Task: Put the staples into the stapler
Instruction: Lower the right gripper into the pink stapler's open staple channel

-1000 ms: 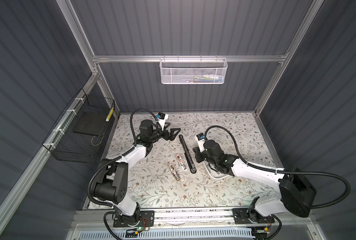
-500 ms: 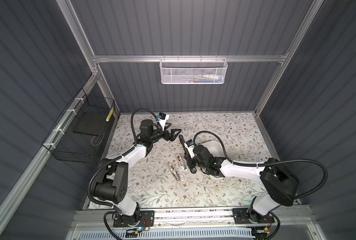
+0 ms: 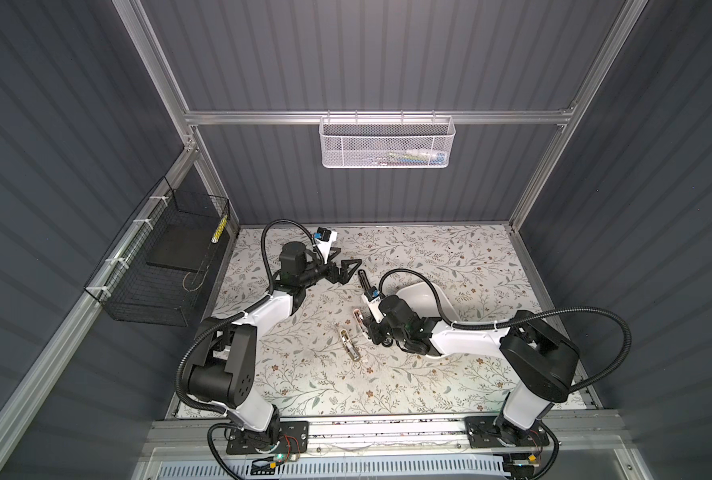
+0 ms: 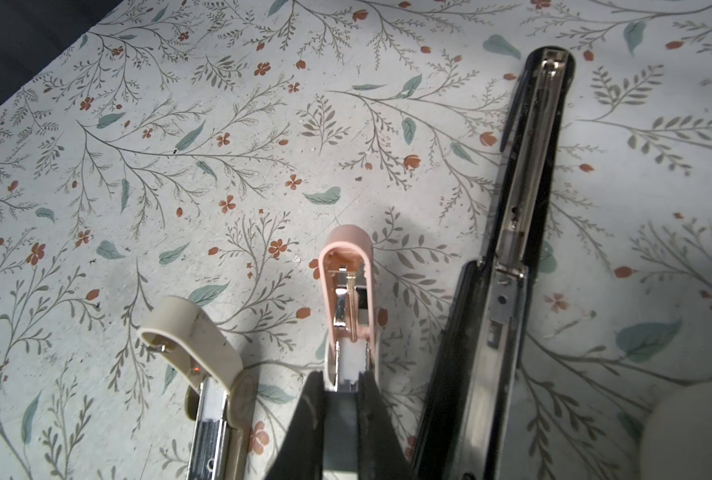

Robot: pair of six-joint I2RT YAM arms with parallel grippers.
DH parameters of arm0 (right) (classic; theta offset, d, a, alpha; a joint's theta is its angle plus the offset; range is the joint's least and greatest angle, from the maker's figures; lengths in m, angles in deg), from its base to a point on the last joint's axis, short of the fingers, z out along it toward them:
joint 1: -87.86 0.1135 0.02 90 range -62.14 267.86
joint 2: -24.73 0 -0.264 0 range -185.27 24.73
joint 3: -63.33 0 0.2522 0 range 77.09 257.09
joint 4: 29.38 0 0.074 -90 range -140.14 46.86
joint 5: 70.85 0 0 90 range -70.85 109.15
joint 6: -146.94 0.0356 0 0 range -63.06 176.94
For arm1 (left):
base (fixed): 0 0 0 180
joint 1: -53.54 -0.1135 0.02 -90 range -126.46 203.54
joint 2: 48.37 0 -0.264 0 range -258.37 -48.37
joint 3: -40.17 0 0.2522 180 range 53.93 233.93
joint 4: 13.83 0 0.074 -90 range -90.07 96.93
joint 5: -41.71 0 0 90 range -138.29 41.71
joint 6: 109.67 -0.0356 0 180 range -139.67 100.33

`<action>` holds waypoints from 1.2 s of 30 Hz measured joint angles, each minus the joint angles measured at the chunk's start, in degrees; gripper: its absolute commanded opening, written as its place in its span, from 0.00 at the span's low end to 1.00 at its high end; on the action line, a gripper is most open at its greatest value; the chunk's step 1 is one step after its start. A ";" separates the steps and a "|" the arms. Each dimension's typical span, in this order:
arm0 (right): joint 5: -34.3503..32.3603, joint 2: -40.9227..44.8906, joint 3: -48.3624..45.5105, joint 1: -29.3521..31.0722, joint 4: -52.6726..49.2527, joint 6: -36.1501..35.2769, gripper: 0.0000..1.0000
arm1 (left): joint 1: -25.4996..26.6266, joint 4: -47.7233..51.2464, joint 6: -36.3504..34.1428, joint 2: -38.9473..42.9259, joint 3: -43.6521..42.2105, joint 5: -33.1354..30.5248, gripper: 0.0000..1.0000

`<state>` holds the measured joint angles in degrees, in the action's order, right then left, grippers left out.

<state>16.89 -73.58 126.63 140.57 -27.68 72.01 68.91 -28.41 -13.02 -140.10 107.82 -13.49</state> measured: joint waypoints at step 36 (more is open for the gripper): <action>-0.24 -4.85 1.05 0.72 0.33 -2.49 0.00 | 0.00 0.02 0.00 0.00 -0.02 -0.76 1.00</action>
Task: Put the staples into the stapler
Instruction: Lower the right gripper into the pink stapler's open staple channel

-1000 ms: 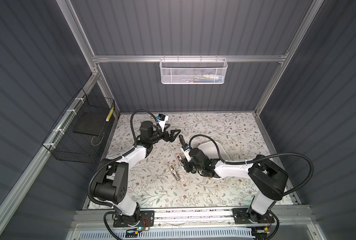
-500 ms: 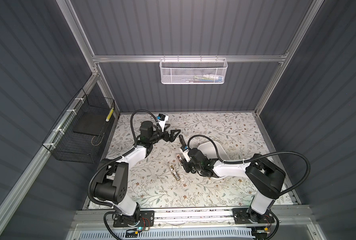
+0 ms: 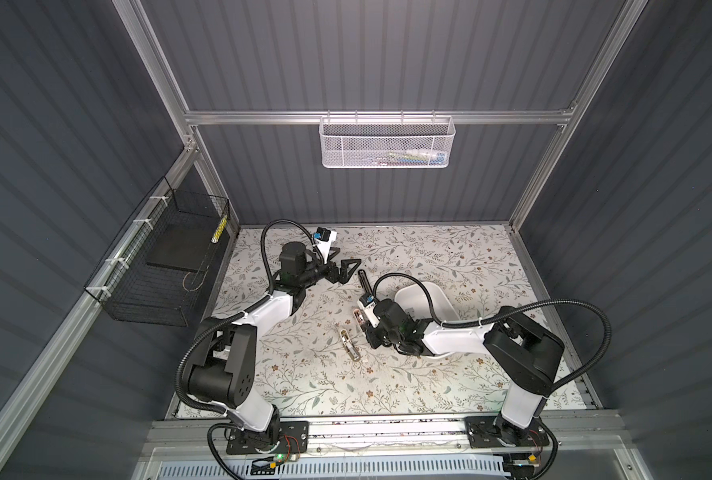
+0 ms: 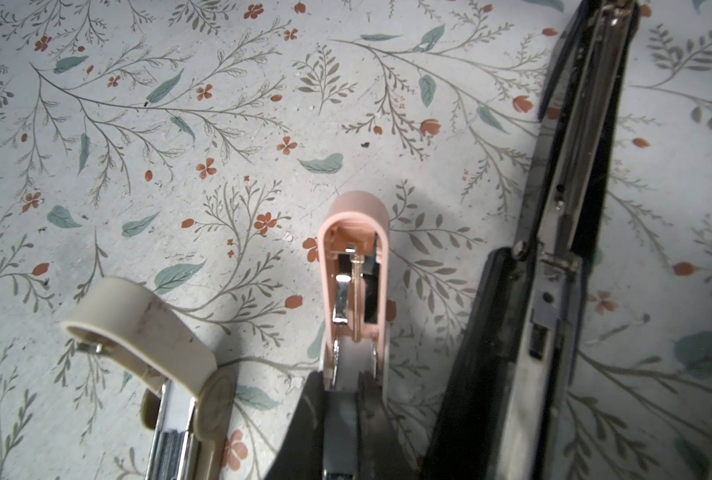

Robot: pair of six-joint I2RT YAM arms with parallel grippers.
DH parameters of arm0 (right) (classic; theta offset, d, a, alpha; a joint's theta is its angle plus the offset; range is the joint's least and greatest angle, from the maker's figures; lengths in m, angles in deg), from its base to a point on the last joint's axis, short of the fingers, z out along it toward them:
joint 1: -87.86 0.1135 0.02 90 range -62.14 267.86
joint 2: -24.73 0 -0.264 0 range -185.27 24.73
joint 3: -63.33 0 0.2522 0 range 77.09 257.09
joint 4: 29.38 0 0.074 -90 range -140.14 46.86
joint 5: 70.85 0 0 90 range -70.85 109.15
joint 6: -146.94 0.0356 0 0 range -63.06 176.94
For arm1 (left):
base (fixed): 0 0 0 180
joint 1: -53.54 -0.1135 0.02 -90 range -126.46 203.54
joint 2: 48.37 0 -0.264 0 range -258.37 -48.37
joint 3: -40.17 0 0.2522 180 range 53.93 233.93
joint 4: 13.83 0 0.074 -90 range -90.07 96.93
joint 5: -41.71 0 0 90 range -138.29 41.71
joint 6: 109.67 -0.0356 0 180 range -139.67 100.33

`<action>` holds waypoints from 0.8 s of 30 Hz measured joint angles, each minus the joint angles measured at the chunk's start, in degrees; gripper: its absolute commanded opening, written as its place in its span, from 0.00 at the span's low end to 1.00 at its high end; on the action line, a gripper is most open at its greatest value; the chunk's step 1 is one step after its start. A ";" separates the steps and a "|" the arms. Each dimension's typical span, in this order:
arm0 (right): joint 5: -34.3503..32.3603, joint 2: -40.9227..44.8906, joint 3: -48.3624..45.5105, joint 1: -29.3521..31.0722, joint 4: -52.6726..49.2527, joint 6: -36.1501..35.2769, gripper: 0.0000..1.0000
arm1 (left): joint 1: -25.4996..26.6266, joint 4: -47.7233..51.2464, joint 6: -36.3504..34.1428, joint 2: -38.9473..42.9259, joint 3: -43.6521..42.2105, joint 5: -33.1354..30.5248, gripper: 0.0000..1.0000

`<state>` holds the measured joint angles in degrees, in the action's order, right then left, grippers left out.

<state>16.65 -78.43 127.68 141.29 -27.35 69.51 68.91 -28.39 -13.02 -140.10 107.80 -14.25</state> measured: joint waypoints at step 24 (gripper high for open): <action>-1.66 0.48 0.00 0.48 -0.52 -1.70 0.00 | 0.00 0.00 0.00 0.00 0.00 -0.26 0.99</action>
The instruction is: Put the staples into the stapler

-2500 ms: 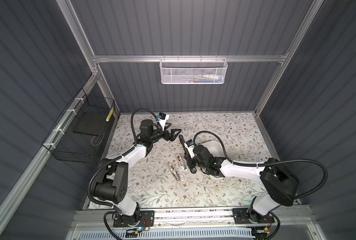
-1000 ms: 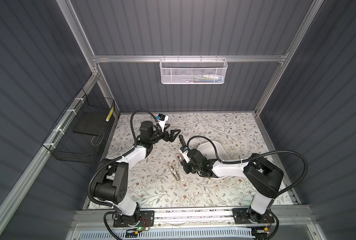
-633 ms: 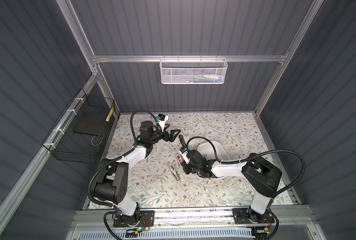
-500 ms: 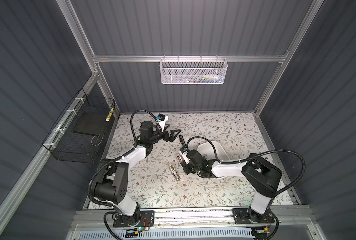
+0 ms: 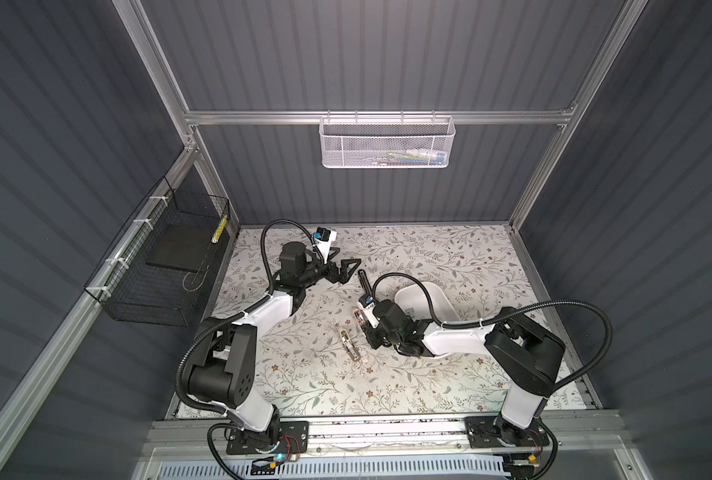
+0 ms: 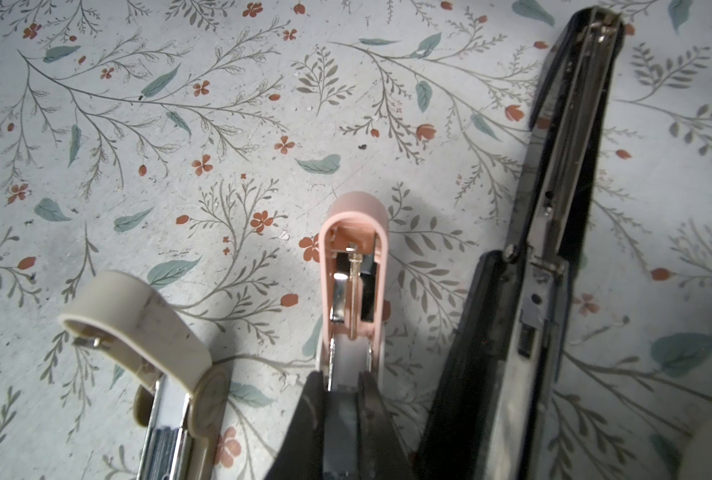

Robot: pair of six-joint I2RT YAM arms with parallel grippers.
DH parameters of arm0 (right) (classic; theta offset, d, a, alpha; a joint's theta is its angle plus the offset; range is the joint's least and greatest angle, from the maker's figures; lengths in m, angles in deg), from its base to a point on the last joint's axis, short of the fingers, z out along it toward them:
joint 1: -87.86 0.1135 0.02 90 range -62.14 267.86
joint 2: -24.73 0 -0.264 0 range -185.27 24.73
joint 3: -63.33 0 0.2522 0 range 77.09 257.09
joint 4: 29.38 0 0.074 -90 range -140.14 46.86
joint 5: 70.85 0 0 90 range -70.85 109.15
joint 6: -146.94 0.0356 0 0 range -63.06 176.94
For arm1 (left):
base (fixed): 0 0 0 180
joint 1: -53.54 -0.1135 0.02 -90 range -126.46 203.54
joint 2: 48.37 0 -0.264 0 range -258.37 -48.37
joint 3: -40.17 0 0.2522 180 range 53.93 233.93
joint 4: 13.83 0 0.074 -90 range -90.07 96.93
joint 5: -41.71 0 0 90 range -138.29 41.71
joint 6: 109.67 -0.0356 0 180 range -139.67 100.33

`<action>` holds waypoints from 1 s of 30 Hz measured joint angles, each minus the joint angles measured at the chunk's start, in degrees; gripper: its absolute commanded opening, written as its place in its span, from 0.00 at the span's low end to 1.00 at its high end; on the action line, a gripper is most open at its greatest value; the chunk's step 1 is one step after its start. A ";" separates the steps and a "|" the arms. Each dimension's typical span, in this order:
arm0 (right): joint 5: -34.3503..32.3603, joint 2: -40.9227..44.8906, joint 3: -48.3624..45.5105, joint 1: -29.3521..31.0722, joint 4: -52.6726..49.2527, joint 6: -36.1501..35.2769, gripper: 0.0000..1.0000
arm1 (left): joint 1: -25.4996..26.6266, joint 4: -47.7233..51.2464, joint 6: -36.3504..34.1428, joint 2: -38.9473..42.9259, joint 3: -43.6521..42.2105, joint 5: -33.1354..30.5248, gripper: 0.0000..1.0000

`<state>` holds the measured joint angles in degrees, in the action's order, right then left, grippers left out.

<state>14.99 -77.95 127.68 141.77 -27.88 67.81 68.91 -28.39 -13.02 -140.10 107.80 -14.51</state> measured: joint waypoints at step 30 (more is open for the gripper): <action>-1.18 -0.70 1.60 0.63 -0.55 -0.72 0.00 | 0.00 0.02 0.00 0.96 -0.15 -0.37 0.99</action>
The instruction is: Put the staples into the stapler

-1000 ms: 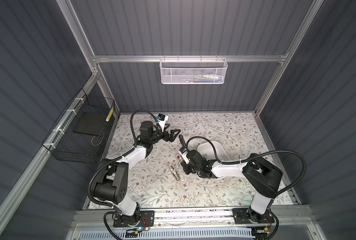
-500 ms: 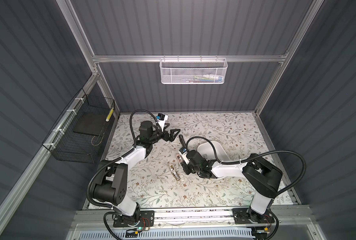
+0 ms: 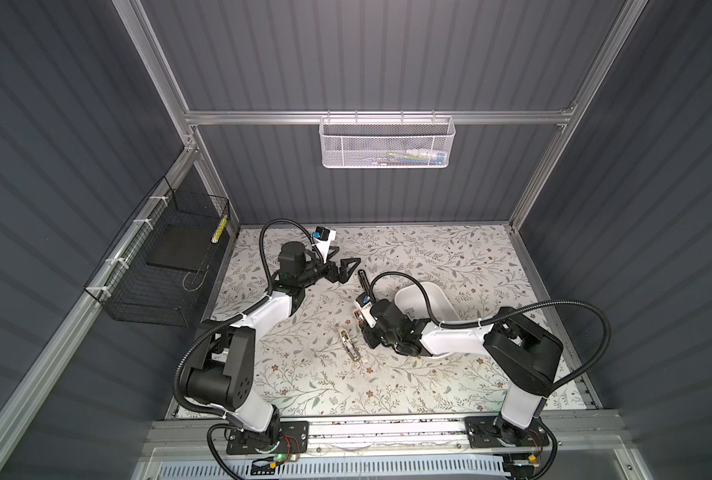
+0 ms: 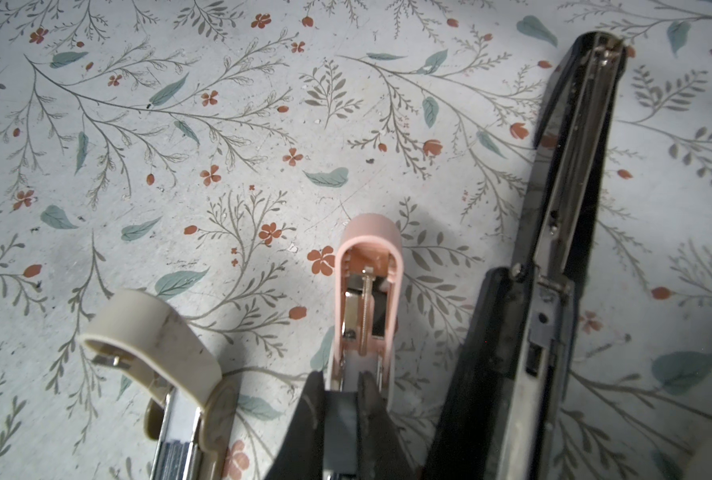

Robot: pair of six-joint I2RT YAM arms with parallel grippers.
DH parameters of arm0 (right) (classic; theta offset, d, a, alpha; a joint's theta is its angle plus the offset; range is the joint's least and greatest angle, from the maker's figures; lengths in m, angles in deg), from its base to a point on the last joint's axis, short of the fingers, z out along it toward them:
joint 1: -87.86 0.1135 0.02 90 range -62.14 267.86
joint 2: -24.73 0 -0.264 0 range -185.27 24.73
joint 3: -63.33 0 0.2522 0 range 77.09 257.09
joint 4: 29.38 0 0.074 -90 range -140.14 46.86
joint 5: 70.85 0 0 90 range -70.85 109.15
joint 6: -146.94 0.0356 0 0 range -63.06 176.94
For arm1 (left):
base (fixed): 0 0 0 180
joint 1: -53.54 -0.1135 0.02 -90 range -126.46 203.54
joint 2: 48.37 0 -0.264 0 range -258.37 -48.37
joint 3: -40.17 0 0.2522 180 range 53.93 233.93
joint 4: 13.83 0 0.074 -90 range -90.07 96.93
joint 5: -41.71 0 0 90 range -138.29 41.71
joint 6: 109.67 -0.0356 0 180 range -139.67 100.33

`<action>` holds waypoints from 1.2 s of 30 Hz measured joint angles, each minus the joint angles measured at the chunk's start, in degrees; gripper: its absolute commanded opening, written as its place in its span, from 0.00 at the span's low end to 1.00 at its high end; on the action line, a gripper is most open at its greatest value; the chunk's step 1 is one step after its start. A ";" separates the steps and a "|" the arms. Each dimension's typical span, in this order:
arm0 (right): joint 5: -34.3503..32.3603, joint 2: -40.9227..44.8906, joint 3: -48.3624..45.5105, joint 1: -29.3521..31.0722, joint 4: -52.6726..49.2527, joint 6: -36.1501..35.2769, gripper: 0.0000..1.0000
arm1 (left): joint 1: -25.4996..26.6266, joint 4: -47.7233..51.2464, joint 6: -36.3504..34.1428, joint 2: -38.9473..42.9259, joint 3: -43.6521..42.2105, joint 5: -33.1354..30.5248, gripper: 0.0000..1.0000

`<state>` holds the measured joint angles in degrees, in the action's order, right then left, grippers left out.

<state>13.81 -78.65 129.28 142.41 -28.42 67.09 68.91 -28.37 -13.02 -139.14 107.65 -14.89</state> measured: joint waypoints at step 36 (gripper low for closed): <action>-1.05 -0.24 0.13 0.31 -1.22 -0.33 0.00 | 0.00 0.00 0.00 0.00 0.00 -0.04 0.99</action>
<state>12.76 -78.89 129.41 142.71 -29.65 66.76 68.91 -28.37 -13.02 -139.14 107.65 -14.93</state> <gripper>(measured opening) 0.133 0.995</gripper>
